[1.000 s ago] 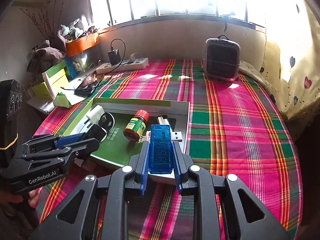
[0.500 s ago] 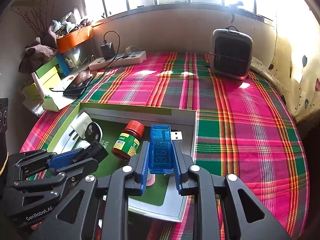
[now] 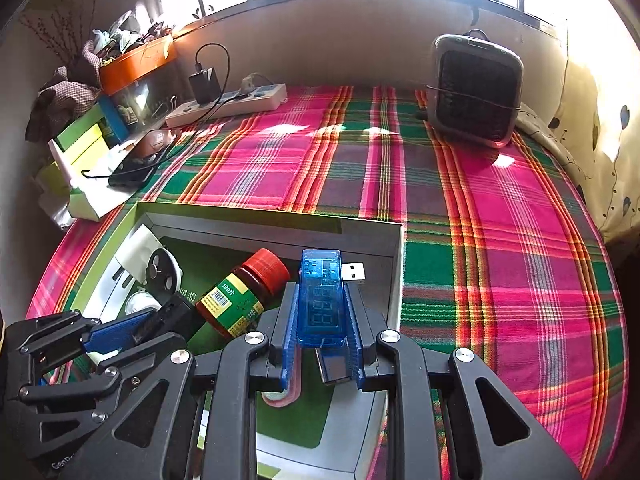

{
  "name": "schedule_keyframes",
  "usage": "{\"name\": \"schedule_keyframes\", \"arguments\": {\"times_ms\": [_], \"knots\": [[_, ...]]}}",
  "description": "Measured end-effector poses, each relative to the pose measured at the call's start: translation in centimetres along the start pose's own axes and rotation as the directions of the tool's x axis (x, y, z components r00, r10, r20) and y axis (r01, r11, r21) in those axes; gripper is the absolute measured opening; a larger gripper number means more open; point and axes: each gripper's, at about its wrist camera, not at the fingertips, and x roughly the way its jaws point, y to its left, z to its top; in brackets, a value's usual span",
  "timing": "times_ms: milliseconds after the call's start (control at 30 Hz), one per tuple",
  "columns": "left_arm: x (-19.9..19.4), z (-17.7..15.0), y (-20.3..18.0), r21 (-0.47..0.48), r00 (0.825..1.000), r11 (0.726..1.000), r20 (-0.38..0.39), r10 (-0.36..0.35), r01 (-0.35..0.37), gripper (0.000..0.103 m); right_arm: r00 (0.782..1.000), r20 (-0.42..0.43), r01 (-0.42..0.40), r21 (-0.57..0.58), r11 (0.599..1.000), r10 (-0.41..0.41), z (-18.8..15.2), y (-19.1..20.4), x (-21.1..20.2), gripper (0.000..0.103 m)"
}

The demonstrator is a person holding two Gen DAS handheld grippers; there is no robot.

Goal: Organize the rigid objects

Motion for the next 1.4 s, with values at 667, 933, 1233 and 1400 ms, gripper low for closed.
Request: {"name": "schedule_keyframes", "arguments": {"times_ms": [667,933,1233,1400], "knots": [[0.4,0.2,0.1,-0.003,1.000,1.000,-0.010,-0.004,0.004,0.026,1.000,-0.006,0.006,0.002,1.000,-0.006,0.1,-0.2,0.9,0.023],[0.2,0.0,0.0,0.001,1.000,1.000,-0.010,-0.008,0.008,0.026,1.000,0.004,0.006,0.009,1.000,-0.006,0.0,-0.3,0.7,0.023],[-0.8,-0.3,-0.2,0.009,1.000,1.000,0.006,-0.011,0.011,0.026,1.000,0.023,0.009,0.034,0.999,-0.010,-0.3,-0.3,-0.2,0.026],[-1.5,-0.5,-0.2,0.011,1.000,1.000,0.016,-0.003,0.003,0.026,0.999,0.040,0.007,0.041,0.999,-0.008,-0.6,0.0,-1.1,0.030]]}}
